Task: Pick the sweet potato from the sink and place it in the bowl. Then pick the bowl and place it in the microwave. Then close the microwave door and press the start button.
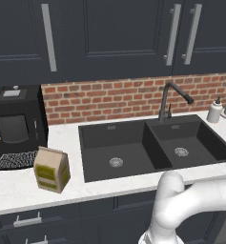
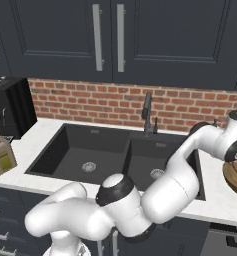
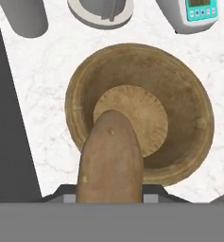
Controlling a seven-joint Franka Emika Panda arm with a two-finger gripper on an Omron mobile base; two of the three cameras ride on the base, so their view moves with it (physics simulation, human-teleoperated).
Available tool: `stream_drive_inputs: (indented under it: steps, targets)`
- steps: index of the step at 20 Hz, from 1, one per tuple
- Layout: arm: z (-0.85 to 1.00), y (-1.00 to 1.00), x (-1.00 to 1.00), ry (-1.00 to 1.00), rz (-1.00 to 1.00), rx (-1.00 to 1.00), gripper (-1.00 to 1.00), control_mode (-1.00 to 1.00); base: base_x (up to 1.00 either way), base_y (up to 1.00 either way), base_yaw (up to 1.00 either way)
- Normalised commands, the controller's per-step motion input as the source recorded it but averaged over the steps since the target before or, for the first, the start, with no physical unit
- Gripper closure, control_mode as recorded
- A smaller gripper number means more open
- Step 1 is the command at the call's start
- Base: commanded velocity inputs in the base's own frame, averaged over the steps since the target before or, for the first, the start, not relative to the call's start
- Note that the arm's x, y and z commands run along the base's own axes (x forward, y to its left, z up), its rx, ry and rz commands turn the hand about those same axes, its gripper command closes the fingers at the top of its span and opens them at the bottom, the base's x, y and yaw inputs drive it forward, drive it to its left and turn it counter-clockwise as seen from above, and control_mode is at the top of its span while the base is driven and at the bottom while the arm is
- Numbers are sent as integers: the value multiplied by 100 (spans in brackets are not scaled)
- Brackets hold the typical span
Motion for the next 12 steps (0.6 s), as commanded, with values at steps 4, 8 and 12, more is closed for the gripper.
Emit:
stream_drive_inputs:
  steps: [4, 8, 12]
  targets:
    - [-31, 0, 19, -4, 0, 0, 100, -100, 0, 0, 0]
    - [-39, 0, 14, -5, 0, 0, 100, -100, 0, 0, 0]
    - [-40, -6, 9, -3, 0, 0, 100, -100, 0, 0, 0]
